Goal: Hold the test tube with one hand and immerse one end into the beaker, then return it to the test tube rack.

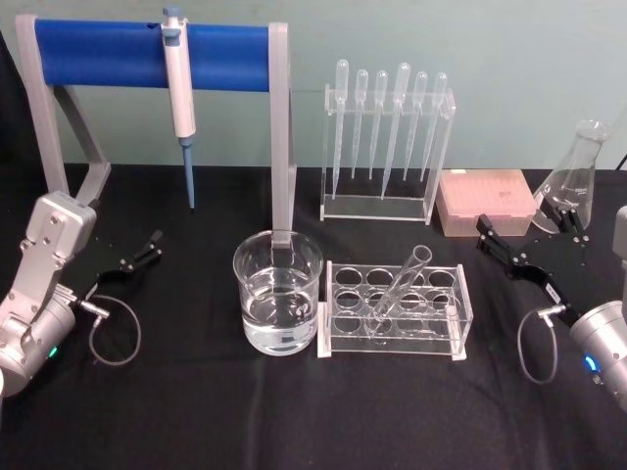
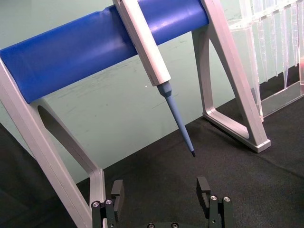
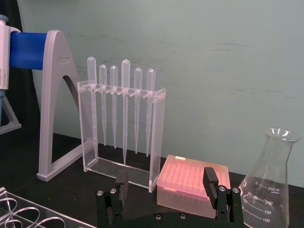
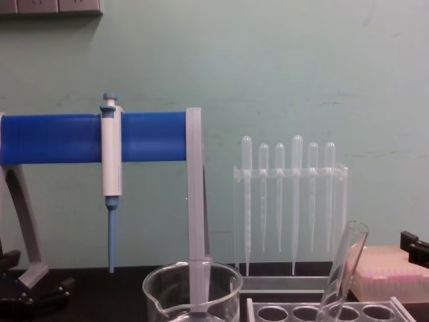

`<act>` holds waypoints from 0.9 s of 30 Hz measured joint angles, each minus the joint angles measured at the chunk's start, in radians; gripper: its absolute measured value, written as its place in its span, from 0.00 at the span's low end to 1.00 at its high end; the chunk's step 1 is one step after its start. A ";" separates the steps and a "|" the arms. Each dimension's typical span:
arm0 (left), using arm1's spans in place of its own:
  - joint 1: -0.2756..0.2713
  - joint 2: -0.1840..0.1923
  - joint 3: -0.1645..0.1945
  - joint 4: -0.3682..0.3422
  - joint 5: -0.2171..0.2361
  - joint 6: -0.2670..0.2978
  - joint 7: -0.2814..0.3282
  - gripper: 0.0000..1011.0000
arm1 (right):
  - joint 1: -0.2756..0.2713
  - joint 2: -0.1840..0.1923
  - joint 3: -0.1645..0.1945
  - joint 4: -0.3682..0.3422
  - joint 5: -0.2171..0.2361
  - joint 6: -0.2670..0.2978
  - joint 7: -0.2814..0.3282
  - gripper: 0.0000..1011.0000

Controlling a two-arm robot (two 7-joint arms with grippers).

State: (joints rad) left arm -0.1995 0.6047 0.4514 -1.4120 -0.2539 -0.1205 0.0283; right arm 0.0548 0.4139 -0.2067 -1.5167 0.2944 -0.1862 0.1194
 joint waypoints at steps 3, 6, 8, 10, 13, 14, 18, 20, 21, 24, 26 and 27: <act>0.000 0.000 0.000 0.000 0.000 0.000 0.000 0.99 | 0.000 0.000 0.000 0.000 0.000 0.000 0.000 0.99; 0.000 0.000 0.000 0.000 0.000 0.000 0.000 0.99 | 0.000 0.000 0.000 0.000 0.000 0.000 -0.001 0.99; 0.000 0.000 0.000 0.000 0.000 0.000 0.000 0.99 | 0.000 0.000 0.000 0.000 -0.001 0.000 -0.001 0.99; 0.000 0.000 0.000 0.000 0.000 0.000 0.000 0.99 | 0.000 0.000 0.000 0.000 -0.001 0.000 -0.001 0.99; 0.000 0.000 0.000 0.000 0.000 0.000 0.000 0.99 | 0.000 0.000 0.000 0.000 -0.001 0.000 -0.001 0.99; 0.000 0.000 0.000 0.000 0.000 0.000 0.000 0.99 | 0.000 0.000 0.000 0.000 -0.001 0.000 -0.001 0.99; 0.000 0.000 0.000 0.000 0.000 0.000 0.000 0.99 | 0.000 0.000 0.000 0.000 -0.001 0.000 -0.002 0.99; 0.000 0.000 0.000 0.000 0.000 0.000 0.000 0.99 | 0.000 0.000 0.000 0.000 -0.001 0.000 -0.002 0.99; 0.000 0.000 0.000 0.000 0.000 0.000 0.000 0.99 | 0.000 0.000 0.000 0.000 -0.001 0.000 -0.002 0.99; 0.000 0.000 0.000 0.000 0.000 0.000 0.000 0.99 | 0.000 0.000 0.000 0.000 -0.001 0.000 -0.002 0.99; 0.000 0.000 0.000 0.000 0.000 0.000 0.000 0.99 | 0.000 0.000 0.000 0.000 -0.001 0.000 -0.002 0.99; 0.000 0.000 0.000 0.000 0.000 0.000 0.000 0.99 | 0.000 0.000 0.000 0.000 -0.001 0.000 -0.002 0.99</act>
State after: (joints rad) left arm -0.1995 0.6047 0.4514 -1.4120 -0.2539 -0.1205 0.0283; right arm 0.0547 0.4139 -0.2067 -1.5167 0.2934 -0.1862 0.1176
